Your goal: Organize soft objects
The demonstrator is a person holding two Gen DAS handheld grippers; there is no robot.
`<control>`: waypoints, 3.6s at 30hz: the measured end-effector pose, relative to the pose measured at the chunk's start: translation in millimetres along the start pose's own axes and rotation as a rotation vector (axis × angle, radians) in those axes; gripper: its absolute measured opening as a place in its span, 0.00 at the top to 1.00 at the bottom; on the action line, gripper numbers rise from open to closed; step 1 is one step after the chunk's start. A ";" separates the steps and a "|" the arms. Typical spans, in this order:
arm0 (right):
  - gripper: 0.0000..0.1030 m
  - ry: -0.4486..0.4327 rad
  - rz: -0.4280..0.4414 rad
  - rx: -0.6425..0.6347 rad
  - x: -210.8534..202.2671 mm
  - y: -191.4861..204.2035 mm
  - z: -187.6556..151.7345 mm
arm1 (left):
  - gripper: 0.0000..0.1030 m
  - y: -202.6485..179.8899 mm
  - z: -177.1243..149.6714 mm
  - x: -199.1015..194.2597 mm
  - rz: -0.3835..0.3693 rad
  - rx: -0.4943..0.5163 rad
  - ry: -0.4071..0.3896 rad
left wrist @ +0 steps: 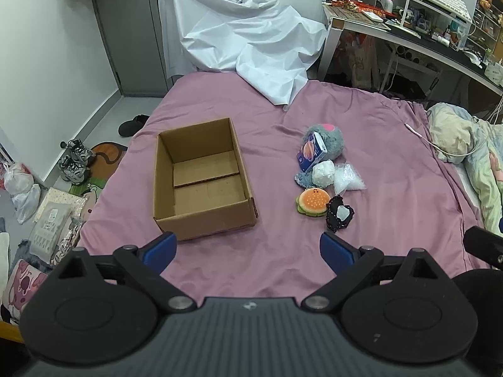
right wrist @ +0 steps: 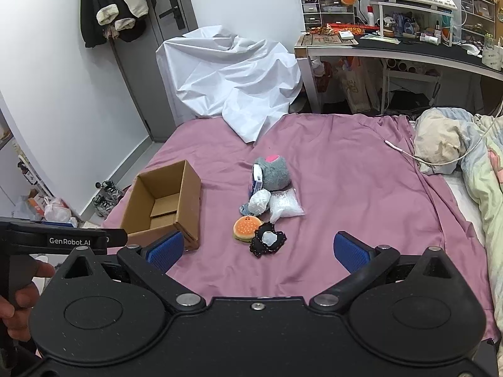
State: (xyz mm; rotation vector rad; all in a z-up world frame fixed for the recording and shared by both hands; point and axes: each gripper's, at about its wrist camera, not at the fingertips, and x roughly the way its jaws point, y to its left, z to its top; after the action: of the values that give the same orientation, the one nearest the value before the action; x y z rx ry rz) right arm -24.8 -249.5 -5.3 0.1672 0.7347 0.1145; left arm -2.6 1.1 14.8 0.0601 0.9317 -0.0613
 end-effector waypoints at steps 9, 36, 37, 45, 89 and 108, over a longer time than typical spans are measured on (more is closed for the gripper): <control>0.01 0.001 -0.001 0.004 0.4 -0.1 0.2 | 0.06 0.8 -1.4 -1.1 -0.004 0.000 0.000; 0.01 -0.005 -0.001 0.013 -0.4 -0.5 -1.5 | 0.06 -1.2 -6.0 1.6 -0.013 0.012 0.017; 0.01 -0.004 -0.002 0.013 -0.4 -0.4 -1.7 | 0.06 -1.4 -6.3 1.8 -0.013 0.012 0.018; 0.01 0.000 0.001 0.022 2.0 -3.7 -3.8 | 0.06 -0.7 -5.7 3.8 -0.012 0.015 0.028; 0.16 0.041 0.014 0.136 82.8 -31.2 0.1 | 0.09 -47.1 26.9 103.4 -0.229 0.159 0.022; 0.46 0.246 0.040 0.222 186.5 -47.8 -18.0 | 0.29 -47.4 25.4 209.6 -0.355 0.149 0.143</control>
State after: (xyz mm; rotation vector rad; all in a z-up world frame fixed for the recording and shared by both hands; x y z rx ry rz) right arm 102.6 -264.2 -150.0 0.3850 0.9902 0.0922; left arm 138.7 -53.7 -139.7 0.0370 1.0720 -0.4603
